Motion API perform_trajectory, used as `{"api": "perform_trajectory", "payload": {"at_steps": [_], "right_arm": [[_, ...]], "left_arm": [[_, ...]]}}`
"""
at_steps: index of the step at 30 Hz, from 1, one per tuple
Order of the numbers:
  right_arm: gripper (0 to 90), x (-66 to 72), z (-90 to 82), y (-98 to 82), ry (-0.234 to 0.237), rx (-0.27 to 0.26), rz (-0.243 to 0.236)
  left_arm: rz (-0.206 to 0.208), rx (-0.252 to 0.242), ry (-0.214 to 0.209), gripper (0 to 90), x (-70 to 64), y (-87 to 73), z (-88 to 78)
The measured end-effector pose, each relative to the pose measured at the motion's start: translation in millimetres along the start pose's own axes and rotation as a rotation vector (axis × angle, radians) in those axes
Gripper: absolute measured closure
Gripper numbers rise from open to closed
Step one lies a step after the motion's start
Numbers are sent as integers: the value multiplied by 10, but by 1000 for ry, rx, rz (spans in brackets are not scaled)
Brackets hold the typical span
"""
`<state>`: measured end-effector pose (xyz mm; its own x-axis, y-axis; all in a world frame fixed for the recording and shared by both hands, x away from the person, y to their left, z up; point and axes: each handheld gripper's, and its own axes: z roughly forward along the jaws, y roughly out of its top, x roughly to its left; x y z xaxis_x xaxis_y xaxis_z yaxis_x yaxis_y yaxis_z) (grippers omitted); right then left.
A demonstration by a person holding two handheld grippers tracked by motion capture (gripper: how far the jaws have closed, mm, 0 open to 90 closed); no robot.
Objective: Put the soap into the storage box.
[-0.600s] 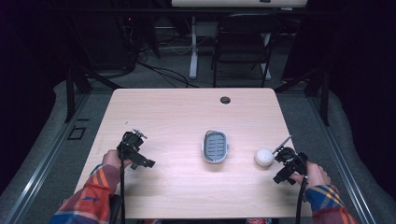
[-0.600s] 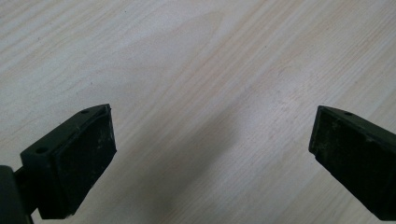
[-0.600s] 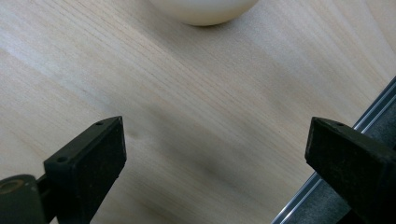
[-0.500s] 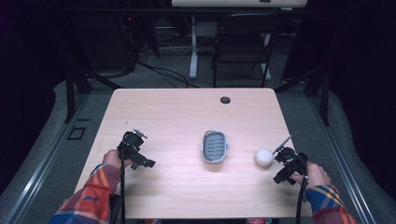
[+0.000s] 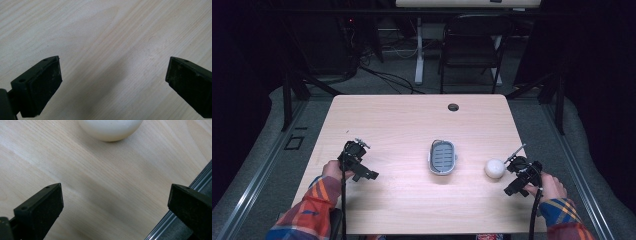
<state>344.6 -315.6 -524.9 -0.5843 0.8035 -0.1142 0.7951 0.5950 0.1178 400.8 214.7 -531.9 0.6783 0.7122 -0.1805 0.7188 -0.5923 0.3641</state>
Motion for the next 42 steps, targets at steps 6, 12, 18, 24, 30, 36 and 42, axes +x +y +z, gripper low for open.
{"api": "perform_trajectory", "payload": {"at_steps": [6, 12, 18, 24, 30, 36, 42], "right_arm": [[0, -4, -23, 30, 6, -44, -1], [0, 3, -39, 101, 30, -41, -12], [0, -64, -102, 184, -2, -38, -37], [0, -59, -49, 249, -2, -61, 5], [0, -106, -48, 359, 23, -78, 12], [0, -109, -43, 482, 35, -67, -9], [0, -61, -30, 581, 22, -62, -56]], "left_arm": [[3, 0, 2, 2, 2, 1, 2], [5, 2, 1, 2, 2, 3, 4], [5, 3, 1, 2, 7, 3, 7], [7, 4, 1, 2, 4, 4, 5], [7, 3, -1, 2, 3, 5, 7], [5, 6, -1, 2, 3, 10, 14], [6, 6, 0, 2, 1, 11, 11]]}}
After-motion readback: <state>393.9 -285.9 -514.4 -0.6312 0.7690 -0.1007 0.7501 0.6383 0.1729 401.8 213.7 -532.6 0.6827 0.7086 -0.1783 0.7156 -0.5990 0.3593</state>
